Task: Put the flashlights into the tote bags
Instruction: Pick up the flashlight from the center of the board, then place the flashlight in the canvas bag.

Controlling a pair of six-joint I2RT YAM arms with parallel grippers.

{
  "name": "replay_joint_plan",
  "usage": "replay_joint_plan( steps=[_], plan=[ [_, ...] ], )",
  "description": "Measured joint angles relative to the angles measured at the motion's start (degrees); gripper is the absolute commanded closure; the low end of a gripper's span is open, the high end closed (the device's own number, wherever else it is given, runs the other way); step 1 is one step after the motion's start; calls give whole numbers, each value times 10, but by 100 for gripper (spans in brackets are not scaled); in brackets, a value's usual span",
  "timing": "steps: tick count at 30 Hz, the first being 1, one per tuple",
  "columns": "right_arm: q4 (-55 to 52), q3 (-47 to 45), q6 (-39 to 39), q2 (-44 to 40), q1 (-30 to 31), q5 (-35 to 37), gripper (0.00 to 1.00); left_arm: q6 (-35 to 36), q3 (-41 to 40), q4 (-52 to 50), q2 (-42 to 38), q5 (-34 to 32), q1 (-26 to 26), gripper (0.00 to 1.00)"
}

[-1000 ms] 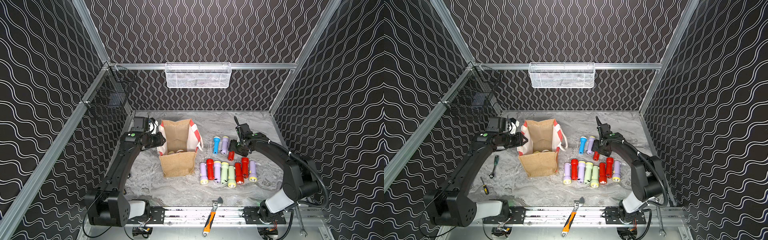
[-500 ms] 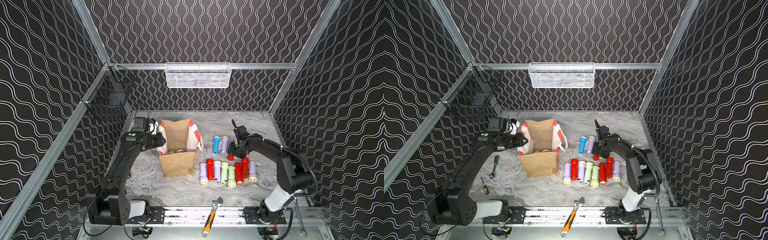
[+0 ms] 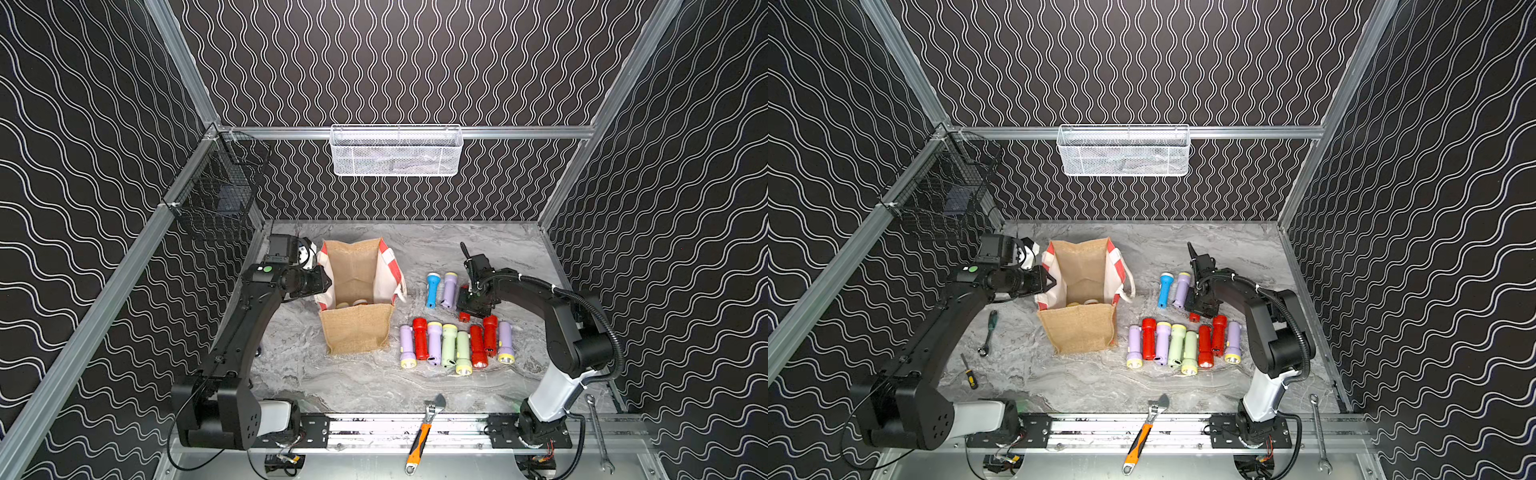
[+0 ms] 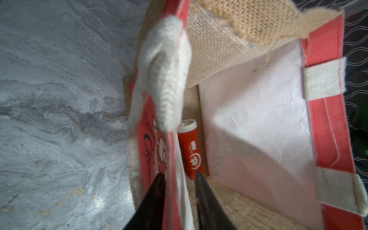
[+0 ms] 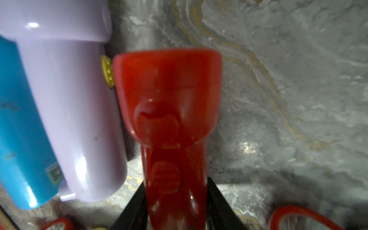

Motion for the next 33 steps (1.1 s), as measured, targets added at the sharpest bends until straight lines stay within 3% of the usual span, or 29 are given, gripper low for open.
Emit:
replay_joint_plan(
  steps=[8,16,24,29,33],
  plan=[
    [-3,0,-2,-7,0,14,71,0,0,0,1,0,0,69],
    [-29,35,-13,-87,0,27,72,0,0,0,-8,0,0,69],
    [-31,77,0,-178,7,-21,72,0,-1,0,-21,8,0,69],
    [-25,130,21,-211,31,-62,73,0,-1,0,-37,19,0,69],
    [-16,189,31,-202,89,-75,73,0,-6,0,-47,21,0,69]
  ],
)
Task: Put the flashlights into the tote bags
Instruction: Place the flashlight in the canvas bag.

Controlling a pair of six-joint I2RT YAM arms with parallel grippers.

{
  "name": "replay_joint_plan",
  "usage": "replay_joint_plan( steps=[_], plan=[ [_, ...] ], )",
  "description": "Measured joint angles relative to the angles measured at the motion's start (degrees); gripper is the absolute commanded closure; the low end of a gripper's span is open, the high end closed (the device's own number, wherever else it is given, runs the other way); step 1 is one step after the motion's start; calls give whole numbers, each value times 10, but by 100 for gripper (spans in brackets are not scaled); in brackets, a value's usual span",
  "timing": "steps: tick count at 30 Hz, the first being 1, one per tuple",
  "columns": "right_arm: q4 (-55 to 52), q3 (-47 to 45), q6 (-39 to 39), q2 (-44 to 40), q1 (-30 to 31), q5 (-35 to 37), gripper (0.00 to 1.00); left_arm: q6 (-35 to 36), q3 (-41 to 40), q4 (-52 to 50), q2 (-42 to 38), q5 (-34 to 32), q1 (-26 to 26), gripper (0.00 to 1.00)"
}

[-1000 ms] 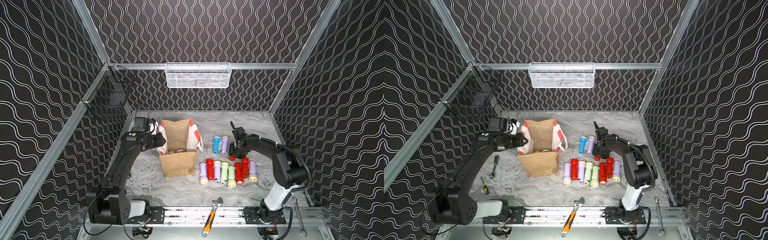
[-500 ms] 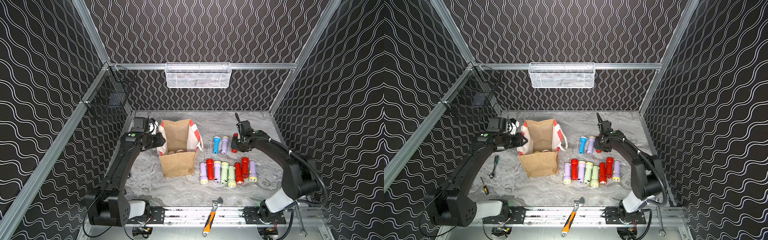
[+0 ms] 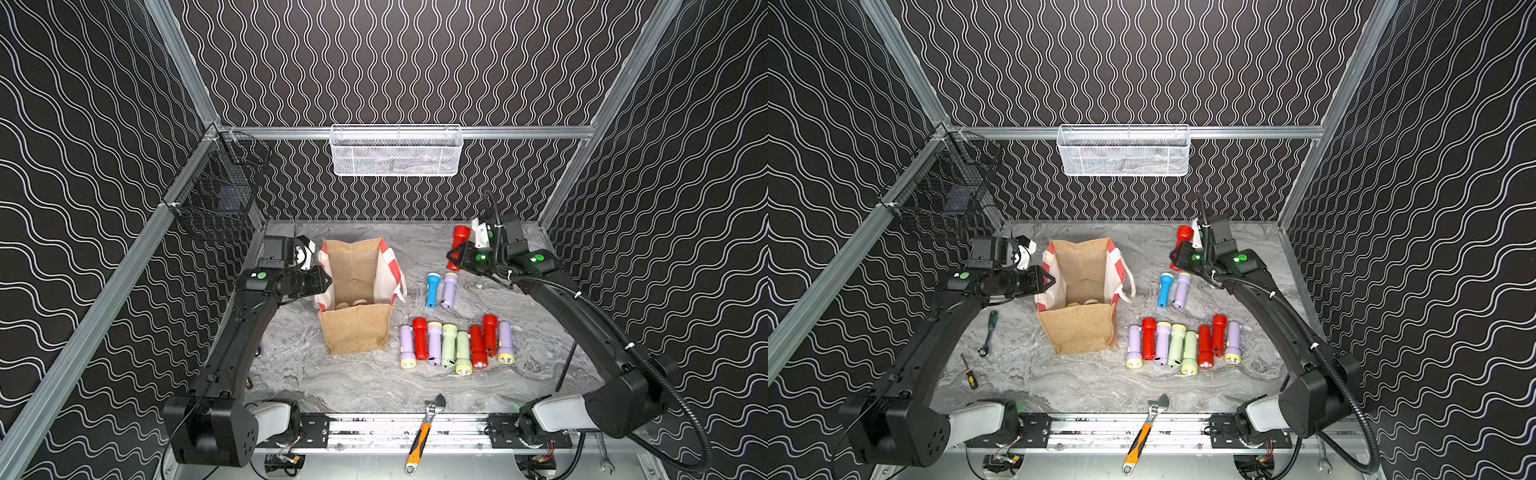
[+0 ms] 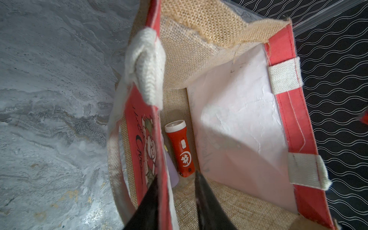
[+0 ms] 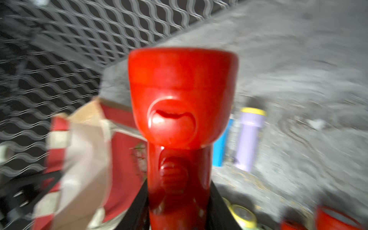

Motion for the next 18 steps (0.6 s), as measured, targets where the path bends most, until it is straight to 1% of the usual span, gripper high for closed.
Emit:
replay_joint_plan(
  steps=[2,4,9,14,18],
  plan=[
    [10,33,1,18,41,-8,73,0,-3,-1,-3,0,0,69],
    [21,57,4,39,71,-25,73,0,-3,0,-5,-1,0,69],
    [55,116,17,109,132,-37,73,0,-5,-1,-14,-2,0,69],
    [64,208,16,214,194,-68,74,0,-5,0,-16,-2,0,72],
    [63,276,12,288,226,-83,74,0,-6,0,-14,-1,0,72]
  ],
)
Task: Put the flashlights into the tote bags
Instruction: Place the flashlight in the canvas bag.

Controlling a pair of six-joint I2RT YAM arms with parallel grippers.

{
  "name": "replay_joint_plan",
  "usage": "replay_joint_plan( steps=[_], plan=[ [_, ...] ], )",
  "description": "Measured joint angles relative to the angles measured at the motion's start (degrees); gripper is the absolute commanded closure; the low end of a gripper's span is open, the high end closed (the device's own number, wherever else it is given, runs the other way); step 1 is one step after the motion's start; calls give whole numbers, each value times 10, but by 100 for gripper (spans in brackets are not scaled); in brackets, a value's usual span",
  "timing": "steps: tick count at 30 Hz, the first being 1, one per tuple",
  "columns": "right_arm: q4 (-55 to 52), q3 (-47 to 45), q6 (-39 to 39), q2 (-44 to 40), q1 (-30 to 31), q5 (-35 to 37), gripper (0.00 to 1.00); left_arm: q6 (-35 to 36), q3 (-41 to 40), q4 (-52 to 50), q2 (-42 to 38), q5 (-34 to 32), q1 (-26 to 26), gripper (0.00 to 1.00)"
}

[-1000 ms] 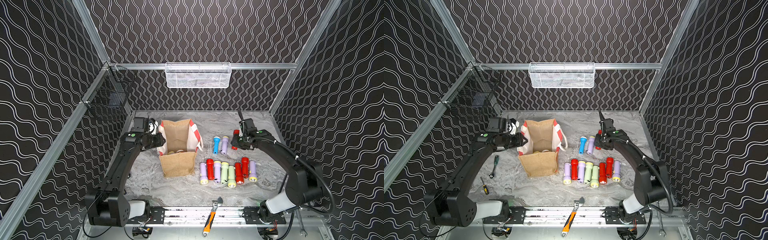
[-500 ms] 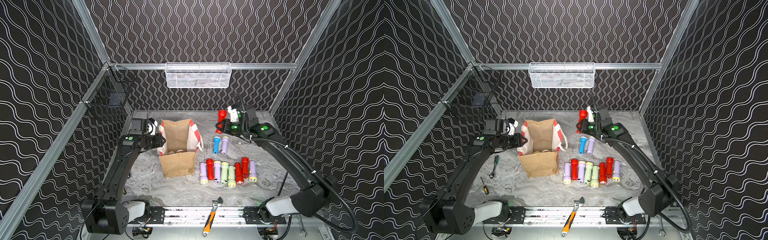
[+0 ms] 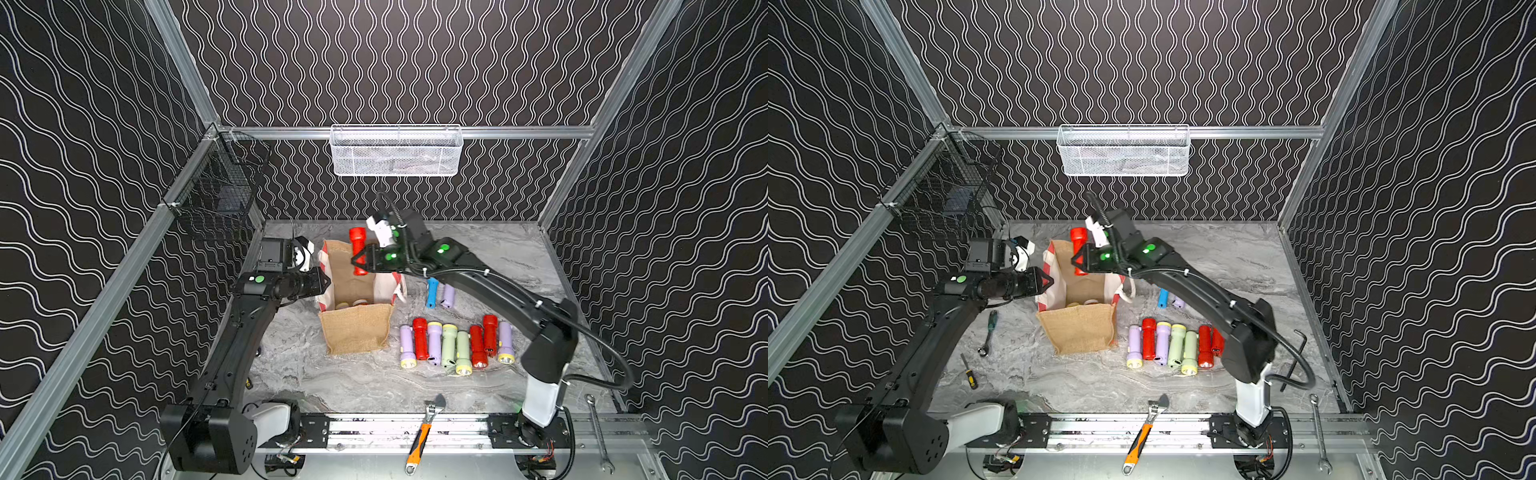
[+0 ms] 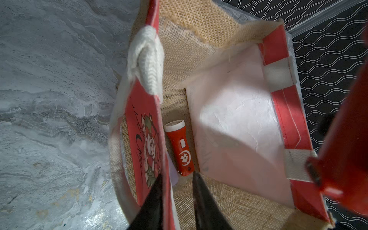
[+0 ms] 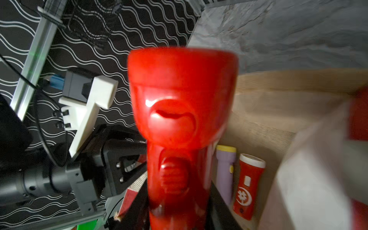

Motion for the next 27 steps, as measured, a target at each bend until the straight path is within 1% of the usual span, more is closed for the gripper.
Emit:
replay_joint_plan(
  steps=[2,7,15,22,27],
  plan=[
    [-5,13,0,24,9,-7,74,0,-2,1,0,1,0,73],
    [-26,10,-2,52,12,-7,74,0,-5,1,2,2,0,73],
    [-76,-61,-11,63,13,-21,74,0,1,0,4,2,0,72],
    [-101,-65,-27,102,13,-24,74,0,1,0,8,2,0,72],
    [-123,-54,-30,137,13,-40,74,0,1,0,8,2,0,72]
  ],
)
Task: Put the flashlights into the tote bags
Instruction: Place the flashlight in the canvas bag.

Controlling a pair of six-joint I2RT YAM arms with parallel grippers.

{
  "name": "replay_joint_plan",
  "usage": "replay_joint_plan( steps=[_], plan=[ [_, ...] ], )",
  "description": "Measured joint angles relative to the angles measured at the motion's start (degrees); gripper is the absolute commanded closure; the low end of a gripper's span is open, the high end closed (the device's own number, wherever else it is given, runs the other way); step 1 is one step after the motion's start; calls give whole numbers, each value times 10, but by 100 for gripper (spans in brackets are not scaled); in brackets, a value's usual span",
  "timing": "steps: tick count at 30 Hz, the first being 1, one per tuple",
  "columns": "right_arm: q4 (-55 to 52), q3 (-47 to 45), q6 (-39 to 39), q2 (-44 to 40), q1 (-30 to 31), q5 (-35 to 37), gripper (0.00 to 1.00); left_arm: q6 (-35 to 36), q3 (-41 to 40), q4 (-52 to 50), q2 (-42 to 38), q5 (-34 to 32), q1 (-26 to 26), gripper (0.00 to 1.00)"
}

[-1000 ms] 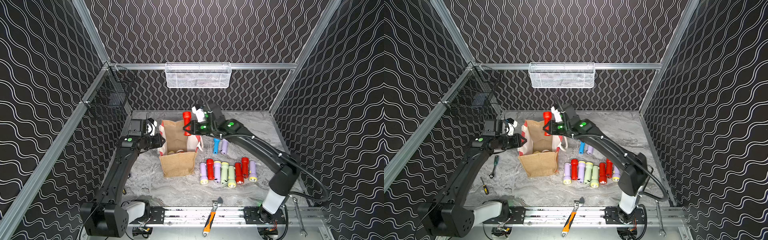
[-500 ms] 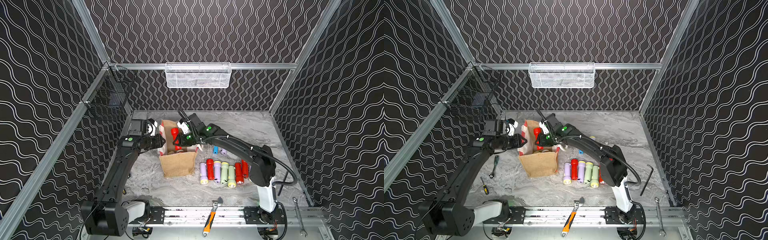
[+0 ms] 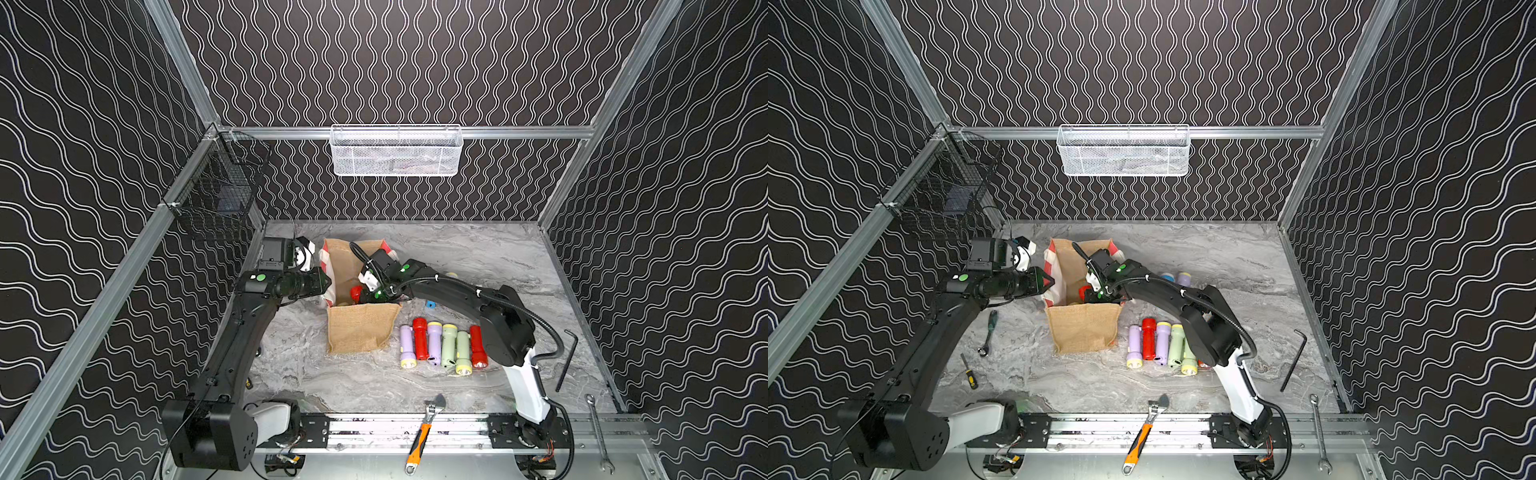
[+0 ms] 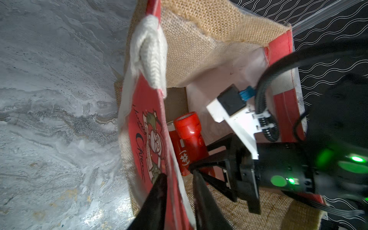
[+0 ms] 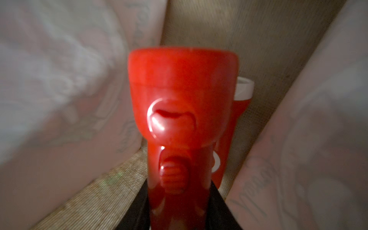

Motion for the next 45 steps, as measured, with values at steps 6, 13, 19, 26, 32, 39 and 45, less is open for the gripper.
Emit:
replay_joint_plan(
  steps=[6,13,19,26,32,39,45],
  plan=[
    [-13,-1,-2,12,0,-13,72,0,-1,0,1,0,0,72],
    [-14,9,-7,27,0,-24,65,5,-3,0,2,-1,0,72],
    [-24,18,-6,35,0,-22,56,10,-4,0,3,-1,0,72],
    [-53,42,-11,37,-1,-4,36,10,-4,0,3,-2,0,72],
    [-69,62,-22,29,-6,5,28,11,-4,0,3,-2,0,71],
    [-89,109,-35,-1,-19,9,28,11,-4,0,3,-2,0,70],
    [-71,111,-58,-100,-29,36,26,11,-3,-1,3,-6,0,70]
  ],
)
